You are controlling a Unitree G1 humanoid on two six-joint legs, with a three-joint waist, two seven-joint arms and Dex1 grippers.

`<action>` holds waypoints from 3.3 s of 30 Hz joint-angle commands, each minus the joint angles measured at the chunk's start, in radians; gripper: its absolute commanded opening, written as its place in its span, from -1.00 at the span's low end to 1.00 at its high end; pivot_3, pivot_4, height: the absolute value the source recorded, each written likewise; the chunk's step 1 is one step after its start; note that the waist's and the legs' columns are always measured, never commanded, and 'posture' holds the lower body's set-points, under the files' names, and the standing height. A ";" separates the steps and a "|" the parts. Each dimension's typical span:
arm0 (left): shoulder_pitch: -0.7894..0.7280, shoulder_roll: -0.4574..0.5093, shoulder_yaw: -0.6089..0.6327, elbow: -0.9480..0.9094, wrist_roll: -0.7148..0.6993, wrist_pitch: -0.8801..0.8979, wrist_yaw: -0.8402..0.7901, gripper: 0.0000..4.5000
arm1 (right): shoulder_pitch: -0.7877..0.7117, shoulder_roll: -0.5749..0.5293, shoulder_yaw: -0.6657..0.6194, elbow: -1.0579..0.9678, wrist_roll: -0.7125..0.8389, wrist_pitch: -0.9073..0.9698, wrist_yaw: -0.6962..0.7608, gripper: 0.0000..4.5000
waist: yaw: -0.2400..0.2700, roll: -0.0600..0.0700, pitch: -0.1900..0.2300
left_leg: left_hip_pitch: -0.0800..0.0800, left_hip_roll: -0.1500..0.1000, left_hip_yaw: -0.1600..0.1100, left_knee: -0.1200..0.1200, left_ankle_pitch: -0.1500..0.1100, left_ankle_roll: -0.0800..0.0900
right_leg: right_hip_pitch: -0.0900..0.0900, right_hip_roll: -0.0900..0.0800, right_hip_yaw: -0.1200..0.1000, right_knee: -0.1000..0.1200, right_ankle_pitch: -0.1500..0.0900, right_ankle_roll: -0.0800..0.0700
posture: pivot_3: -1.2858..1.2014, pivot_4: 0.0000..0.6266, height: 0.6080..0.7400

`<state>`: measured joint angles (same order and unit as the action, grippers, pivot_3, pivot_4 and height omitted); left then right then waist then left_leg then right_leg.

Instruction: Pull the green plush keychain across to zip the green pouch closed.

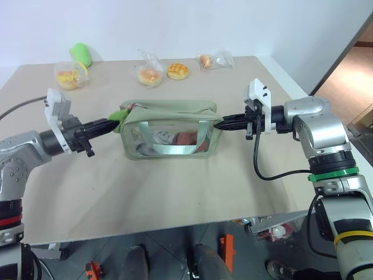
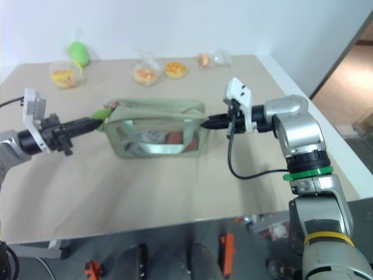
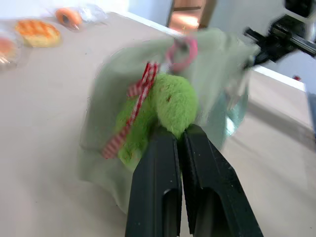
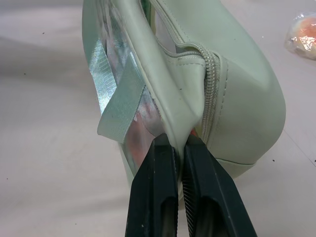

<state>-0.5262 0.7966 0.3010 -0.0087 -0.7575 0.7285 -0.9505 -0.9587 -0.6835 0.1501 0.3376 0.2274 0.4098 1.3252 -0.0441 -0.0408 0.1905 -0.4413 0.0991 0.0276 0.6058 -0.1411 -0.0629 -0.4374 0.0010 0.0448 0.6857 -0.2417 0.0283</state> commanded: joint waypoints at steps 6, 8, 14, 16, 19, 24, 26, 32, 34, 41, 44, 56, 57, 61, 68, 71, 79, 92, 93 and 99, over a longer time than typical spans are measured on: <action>-0.275 -0.075 -0.078 0.161 0.118 -0.104 0.068 -0.98 | -0.031 0.003 -0.003 0.008 -0.012 -0.011 0.002 -1.00 | 0.001 0.000 0.000 | 0.001 0.000 0.000 0.002 0.001 0.000 | 0.001 0.000 0.001 0.000 0.002 0.002 | 0.03 -0.52 1.00; -0.302 -0.087 -0.130 0.177 0.155 -0.133 0.031 -0.98 | -0.027 0.002 -0.005 0.000 -0.010 -0.008 0.003 -1.00 | 0.001 0.000 0.000 | 0.001 -0.001 0.000 0.002 0.001 0.000 | 0.001 0.000 0.003 0.000 0.003 0.003 | 0.03 -0.52 1.00; -0.368 -0.113 -0.255 0.141 0.188 -0.138 -0.105 -0.98 | -0.013 -0.002 -0.009 -0.019 -0.005 0.001 -0.002 -1.00 | 0.003 0.000 0.000 | 0.000 -0.001 0.000 0.002 0.001 0.000 | 0.001 0.000 0.002 0.000 0.003 0.003 | 0.03 -0.52 1.00; -0.394 -0.116 -0.278 0.128 0.183 -0.131 -0.146 -0.98 | -0.010 -0.003 -0.009 -0.024 -0.004 0.005 -0.003 -1.00 | 0.002 0.000 0.000 | 0.000 -0.001 0.000 0.003 0.001 0.000 | 0.001 0.001 0.003 0.000 0.003 0.003 | 0.03 -0.52 1.00; -0.443 -0.132 -0.293 0.127 0.177 -0.125 -0.174 -0.98 | -0.006 -0.002 -0.009 -0.031 -0.003 0.009 -0.006 -1.00 | 0.003 0.000 0.000 | 0.000 -0.001 0.000 0.003 0.001 0.000 | 0.001 0.001 0.003 0.000 0.003 0.003 | 0.03 -0.52 1.00; -0.476 -0.135 -0.331 0.104 0.199 -0.119 -0.226 -0.98 | -0.003 0.002 -0.010 -0.039 -0.002 0.015 -0.011 -1.00 | 0.001 0.000 0.000 | 0.000 -0.001 0.000 0.003 0.001 0.000 | 0.001 0.001 0.003 0.000 0.002 0.003 | 0.03 -0.52 1.00; -0.472 -0.130 -0.348 0.093 0.219 -0.131 -0.241 -0.98 | -0.003 0.002 -0.009 -0.041 -0.001 0.016 -0.012 -1.00 | 0.001 0.000 0.000 | 0.000 -0.001 0.000 0.003 0.001 0.000 | 0.001 0.001 0.003 0.000 0.002 0.003 | 0.03 -0.52 1.00; -0.458 -0.132 -0.294 0.126 0.202 -0.096 -0.223 -0.98 | 0.000 0.003 -0.007 -0.042 -0.001 0.018 -0.018 -1.00 | 0.001 0.000 0.000 | 0.000 -0.001 0.000 0.003 0.001 0.000 | 0.001 0.001 0.003 0.000 0.002 0.003 | 0.03 -0.52 1.00; -0.453 -0.122 -0.267 0.117 0.181 -0.074 -0.224 -0.56 | 0.000 0.004 -0.004 -0.040 -0.003 0.016 -0.018 -1.00 | 0.001 0.000 0.000 | 0.000 -0.001 0.000 0.003 0.001 0.000 | 0.001 0.001 0.003 0.000 0.002 0.003 | 0.03 -0.52 1.00; -0.405 -0.064 -0.222 0.082 0.195 -0.086 -0.203 0.05 | -0.015 0.011 -0.001 -0.023 -0.008 0.012 -0.014 -1.00 | -0.001 0.000 0.000 | 0.000 -0.001 0.000 0.003 0.001 0.000 | 0.001 0.001 0.003 0.000 0.002 0.003 | 0.03 -0.52 1.00; -0.373 -0.023 -0.171 0.052 0.158 -0.064 -0.202 0.05 | -0.023 0.015 0.002 -0.016 -0.010 0.008 -0.011 -1.00 | -0.002 0.000 0.000 | 0.000 0.000 0.000 0.003 0.001 0.000 | 0.000 0.001 0.003 0.000 0.002 0.003 | 0.03 -0.52 1.00; -0.074 0.147 0.007 -0.060 0.076 0.008 -0.204 0.05 | -0.029 0.028 0.008 0.002 -0.017 -0.006 -0.003 -1.00 | -0.005 0.000 0.000 | 0.001 0.000 0.000 0.002 0.001 0.000 | 0.001 0.001 0.004 0.000 0.003 0.002 | 0.03 -0.52 1.00; -0.044 0.155 0.009 -0.066 0.079 0.005 -0.208 0.05 | -0.029 0.029 0.008 0.003 -0.018 -0.007 -0.002 -1.00 | -0.004 0.000 0.000 | 0.002 0.000 0.000 0.002 0.001 0.000 | 0.000 0.001 0.005 0.000 0.003 0.002 | 0.03 -0.52 1.00; 0.007 0.147 -0.024 -0.032 0.115 -0.025 -0.185 0.05 | -0.034 0.035 0.008 0.003 -0.017 -0.005 0.000 -1.00 | -0.003 -0.001 0.000 | 0.002 0.000 0.001 0.002 0.001 0.000 | 0.000 0.002 0.005 0.000 0.003 0.002 | 0.03 -0.52 1.00; -0.041 0.083 -0.074 0.052 0.145 -0.048 -0.153 0.05 | -0.023 0.028 0.003 -0.018 -0.014 0.007 0.001 -1.00 | -0.003 -0.001 0.000 | 0.002 0.000 0.001 0.002 0.001 0.000 | 0.000 0.002 0.006 0.000 0.003 0.002 | 0.03 -0.52 1.00; -0.059 0.058 -0.091 0.083 0.149 -0.056 -0.150 0.05 | -0.012 0.020 -0.001 -0.034 -0.011 0.014 0.002 -1.00 | -0.003 -0.001 0.000 | 0.002 0.000 0.001 0.001 0.001 0.000 | 0.000 0.003 0.006 0.000 0.003 0.002 | 0.03 -0.52 1.00; -0.104 -0.009 -0.125 0.095 0.144 -0.080 -0.169 -0.25 | -0.005 0.009 -0.009 -0.050 -0.009 0.027 -0.004 -1.00 | -0.002 -0.001 0.000 | 0.002 0.000 0.001 0.001 0.001 0.000 | -0.001 0.003 0.006 0.000 0.003 0.002 | 0.03 -0.52 1.00; -0.064 -0.005 -0.089 0.019 0.115 -0.012 -0.137 -0.99 | 0.013 0.001 -0.041 -0.114 0.034 0.056 -0.017 -1.00 | -0.002 -0.001 0.000 | 0.002 0.000 0.001 0.001 0.001 0.000 | 0.000 0.002 0.006 0.000 0.003 0.002 | 0.03 -0.52 1.00; -0.054 -0.005 -0.085 0.007 0.113 -0.012 -0.136 -0.99 | 0.006 0.002 -0.053 -0.121 0.052 0.078 -0.020 -1.00 | -0.002 -0.001 0.000 | 0.001 0.000 0.001 0.001 0.001 0.000 | -0.001 0.003 0.006 0.000 0.003 0.002 | 0.03 -0.52 1.00; -0.010 -0.024 -0.075 -0.032 0.105 -0.006 -0.095 -1.00 | -0.066 -0.027 -0.196 -0.239 0.287 0.256 0.033 -0.14 | -0.001 0.000 0.000 | 0.000 0.000 0.000 0.000 0.001 0.000 | -0.002 0.002 0.006 0.000 0.003 0.002 | 0.03 -0.52 1.00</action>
<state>-0.5331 0.7666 0.2004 -0.0033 -0.6370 0.7247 -1.0542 -0.9785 -0.6906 0.0169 0.1547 0.4466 0.6322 1.3501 -0.0451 -0.0407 0.1905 -0.4409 0.0988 0.0281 0.6059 -0.1404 -0.0624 -0.4390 0.0034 0.0508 0.6859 -0.2391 0.0304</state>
